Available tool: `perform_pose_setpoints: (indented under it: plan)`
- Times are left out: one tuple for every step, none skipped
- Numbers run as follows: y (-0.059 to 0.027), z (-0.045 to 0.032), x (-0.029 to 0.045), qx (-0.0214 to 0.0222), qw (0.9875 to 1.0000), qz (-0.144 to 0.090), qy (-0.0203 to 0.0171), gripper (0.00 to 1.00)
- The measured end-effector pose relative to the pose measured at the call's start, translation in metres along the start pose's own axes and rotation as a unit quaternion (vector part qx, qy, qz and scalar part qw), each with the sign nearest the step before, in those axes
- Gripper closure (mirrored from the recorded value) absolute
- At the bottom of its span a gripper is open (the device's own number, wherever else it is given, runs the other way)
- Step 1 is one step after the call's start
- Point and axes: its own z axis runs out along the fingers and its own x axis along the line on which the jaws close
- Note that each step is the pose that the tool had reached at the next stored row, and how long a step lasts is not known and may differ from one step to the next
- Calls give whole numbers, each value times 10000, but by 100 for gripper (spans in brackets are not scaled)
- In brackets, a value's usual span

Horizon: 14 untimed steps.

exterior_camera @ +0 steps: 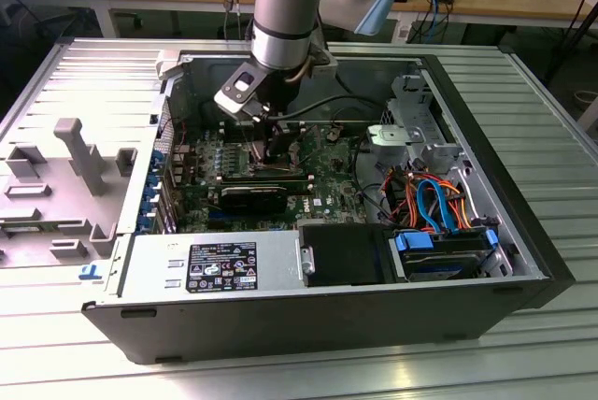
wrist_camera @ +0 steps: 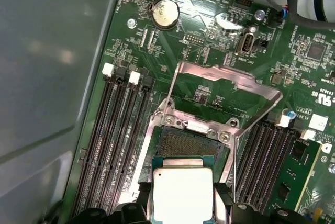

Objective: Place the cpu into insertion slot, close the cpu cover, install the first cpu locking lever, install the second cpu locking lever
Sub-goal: 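Place the cpu into insertion slot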

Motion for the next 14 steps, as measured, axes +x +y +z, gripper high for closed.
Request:
perform_pose_setpoints:
  plan:
    - [0, 1, 0, 0, 10000, 33, 4, 45]
    - [0, 3, 0, 0, 10000, 83, 10, 45]
    - [1, 5, 0, 0, 9999, 149, 18, 45]
    - [1, 6, 0, 0, 9998, 192, 23, 45]
    - [1, 8, 0, 0, 9997, 237, 29, 45]
    - [1, 12, 0, 0, 9994, 338, 41, 45]
    - [2, 13, 0, 0, 9992, 398, 48, 45]
    - [2, 15, 0, 0, 9990, 438, 52, 45]
    - [2, 17, 0, 0, 9988, 495, 59, 45]
    - [2, 19, 0, 0, 9985, 537, 64, 45]
    - [2, 20, 0, 1, 9983, 583, 70, 45]
    - [3, 23, 0, 0, 9980, 626, 75, 45]
    - [3, 26, 0, 0, 9976, 687, 83, 45]
    - [4, 30, 0, 1, 9970, 773, 93, 45]
